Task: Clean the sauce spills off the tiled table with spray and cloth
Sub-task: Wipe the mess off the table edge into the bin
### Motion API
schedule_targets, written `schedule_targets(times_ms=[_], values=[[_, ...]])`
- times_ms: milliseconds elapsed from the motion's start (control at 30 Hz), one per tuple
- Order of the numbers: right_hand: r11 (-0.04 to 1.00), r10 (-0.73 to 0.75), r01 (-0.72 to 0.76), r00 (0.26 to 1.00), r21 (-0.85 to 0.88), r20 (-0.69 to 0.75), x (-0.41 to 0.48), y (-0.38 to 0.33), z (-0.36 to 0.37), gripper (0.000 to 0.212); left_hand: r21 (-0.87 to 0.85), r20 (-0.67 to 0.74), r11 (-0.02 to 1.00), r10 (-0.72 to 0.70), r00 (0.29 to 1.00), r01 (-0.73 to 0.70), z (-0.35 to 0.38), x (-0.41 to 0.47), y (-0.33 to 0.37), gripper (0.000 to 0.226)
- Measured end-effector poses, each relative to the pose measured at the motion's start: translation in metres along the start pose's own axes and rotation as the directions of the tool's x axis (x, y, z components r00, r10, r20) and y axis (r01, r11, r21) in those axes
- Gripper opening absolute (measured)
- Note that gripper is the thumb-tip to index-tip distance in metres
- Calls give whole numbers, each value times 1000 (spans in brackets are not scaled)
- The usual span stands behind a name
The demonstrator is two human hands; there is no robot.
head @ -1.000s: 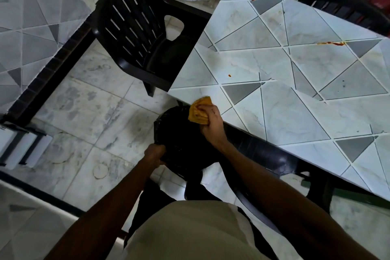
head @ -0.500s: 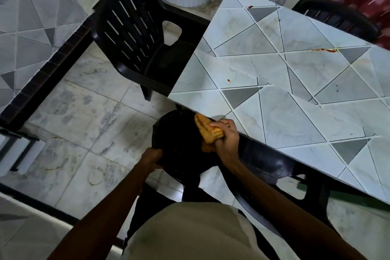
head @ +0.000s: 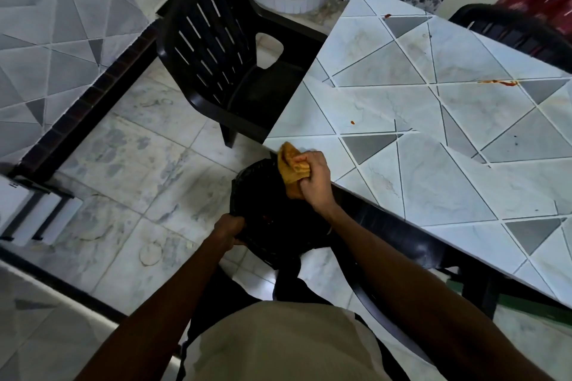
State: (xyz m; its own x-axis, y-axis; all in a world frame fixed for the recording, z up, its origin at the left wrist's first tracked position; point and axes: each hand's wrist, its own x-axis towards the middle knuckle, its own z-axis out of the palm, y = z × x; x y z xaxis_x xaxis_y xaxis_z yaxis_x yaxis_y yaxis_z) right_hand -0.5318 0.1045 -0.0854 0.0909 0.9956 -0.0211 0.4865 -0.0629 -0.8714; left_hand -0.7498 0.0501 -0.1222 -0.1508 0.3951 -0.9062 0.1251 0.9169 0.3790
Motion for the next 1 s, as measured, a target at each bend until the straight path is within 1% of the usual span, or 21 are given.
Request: schedule_targets(times_ms=[67, 167, 233, 267, 333, 400, 433, 500, 533, 567, 633, 700, 733, 767, 800, 867, 900, 933, 1000], values=[[999, -45, 44, 997, 13, 56, 6, -7, 8, 29, -31, -4, 999, -16, 1000, 16, -4, 1, 0, 42], [998, -15, 5, 988, 67, 153, 6, -20, 27, 31, -92, 9, 995, -29, 1000, 30, -18, -11, 5, 41], [991, 52, -76, 978, 111, 204, 2, -29, 41, 29, -152, 19, 988, -29, 999, 31, -30, -16, 7, 35], [987, 99, -127, 966, 103, 240, 4, -35, 54, 28, -203, 18, 979, -26, 999, 30, -43, -12, 6, 33], [979, 185, -203, 936, 30, 300, 9, -43, 83, 36, -236, -3, 971, -50, 999, 48, -71, -2, 5, 37], [964, 262, -259, 908, -52, 327, 17, -50, 106, 46, -269, -21, 962, -62, 998, 54, -96, 8, 5, 38], [958, 284, -278, 894, -68, 346, 25, -59, 126, 43, -288, -28, 956, -70, 997, 59, -119, 11, 7, 38], [952, 298, -305, 879, -43, 372, 36, -91, 164, 28, -299, -55, 952, -92, 994, 72, -164, 22, 8, 37], [940, 326, -341, 866, -29, 378, 41, -104, 177, 30, -303, -62, 951, -79, 995, 57, -183, 27, 9, 36], [926, 352, -376, 848, -19, 396, 46, -116, 191, 33, -303, -76, 952, -74, 994, 48, -203, 32, 10, 36], [876, 426, -482, 794, 23, 434, 61, -142, 229, 29, -327, -78, 945, -43, 996, 15, -253, 49, 12, 36], [772, 522, -631, 699, 79, 489, 73, -168, 263, 21, -290, -102, 957, -9, 995, -21, -299, 57, 17, 35], [724, 546, -684, 647, 89, 532, 77, -183, 276, 21, -283, -141, 958, 4, 990, -44, -318, 61, 18, 36], [691, 557, -716, 616, 100, 557, 84, -197, 298, 27, -288, -163, 956, 15, 986, -63, -346, 64, 24, 38], [670, 568, -736, 594, 98, 570, 90, -209, 314, 35, -324, -168, 944, 13, 986, -68, -367, 74, 25, 39], [649, 569, -750, 591, 128, 571, 103, -232, 353, 45, -394, -168, 918, -17, 986, -51, -413, 86, 29, 42], [643, 558, -751, 593, 149, 581, 108, -242, 369, 45, -414, -164, 909, -29, 986, -42, -431, 90, 32, 47], [625, 557, -766, 574, 152, 600, 116, -256, 391, 42, -435, -159, 900, -38, 986, -36, -454, 97, 35, 50], [598, 545, -788, 531, 143, 648, 133, -278, 429, 30, -490, -176, 871, -67, 982, -29, -491, 102, 46, 45]])
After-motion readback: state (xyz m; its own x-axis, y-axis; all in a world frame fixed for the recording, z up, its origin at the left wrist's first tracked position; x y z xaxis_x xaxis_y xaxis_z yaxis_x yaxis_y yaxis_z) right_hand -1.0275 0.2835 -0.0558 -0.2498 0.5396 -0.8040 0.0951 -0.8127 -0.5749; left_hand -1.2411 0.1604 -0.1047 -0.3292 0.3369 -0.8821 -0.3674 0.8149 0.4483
